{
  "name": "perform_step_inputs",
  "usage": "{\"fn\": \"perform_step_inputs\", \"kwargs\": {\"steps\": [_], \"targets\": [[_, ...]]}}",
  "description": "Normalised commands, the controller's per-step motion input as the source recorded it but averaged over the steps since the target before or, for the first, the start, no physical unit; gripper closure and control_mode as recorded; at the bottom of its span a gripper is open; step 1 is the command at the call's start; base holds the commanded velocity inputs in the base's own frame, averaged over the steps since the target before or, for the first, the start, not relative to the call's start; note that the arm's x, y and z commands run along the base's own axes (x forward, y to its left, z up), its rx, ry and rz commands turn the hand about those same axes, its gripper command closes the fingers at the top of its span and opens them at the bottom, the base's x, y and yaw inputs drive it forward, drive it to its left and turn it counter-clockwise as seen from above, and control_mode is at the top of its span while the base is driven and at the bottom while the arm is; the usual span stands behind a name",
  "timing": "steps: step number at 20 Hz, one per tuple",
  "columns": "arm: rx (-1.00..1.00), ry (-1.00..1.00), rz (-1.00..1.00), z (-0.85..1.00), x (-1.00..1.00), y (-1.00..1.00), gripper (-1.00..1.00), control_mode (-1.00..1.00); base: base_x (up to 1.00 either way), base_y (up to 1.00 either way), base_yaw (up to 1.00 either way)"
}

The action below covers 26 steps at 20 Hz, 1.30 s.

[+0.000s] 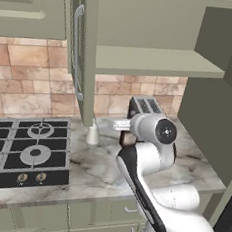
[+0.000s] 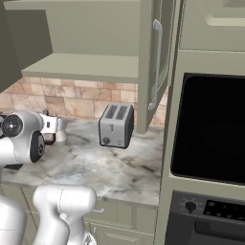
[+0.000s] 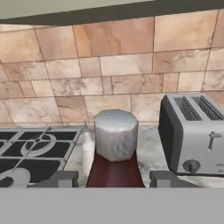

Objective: Take 2 condiments from the cabinet and move them on the counter near the stove.Make sure the condiments are lined up with each other, next to each other.

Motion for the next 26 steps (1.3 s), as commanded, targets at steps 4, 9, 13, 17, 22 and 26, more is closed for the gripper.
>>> {"fn": "perform_step_inputs", "kwargs": {"steps": [4,9,13,17,22,26], "targets": [[0.0,0.14,0.04,-0.29,0.13,0.39,1.0,-1.0,0.0,0.0,0.0],[0.0,0.02,0.04,-0.33,0.03,0.39,1.0,-1.0,0.0,0.0,0.0],[0.0,0.0,0.01,-0.46,0.1,0.34,1.0,-1.0,0.0,0.0,0.0],[0.0,0.0,0.0,-0.38,0.23,0.28,1.0,-1.0,0.0,0.0,0.0],[0.0,0.0,0.0,-0.25,0.29,0.21,1.0,-1.0,0.0,0.0,0.0],[0.0,0.01,-0.01,-0.08,0.37,0.26,1.0,-1.0,0.0,0.0,0.0]]}}
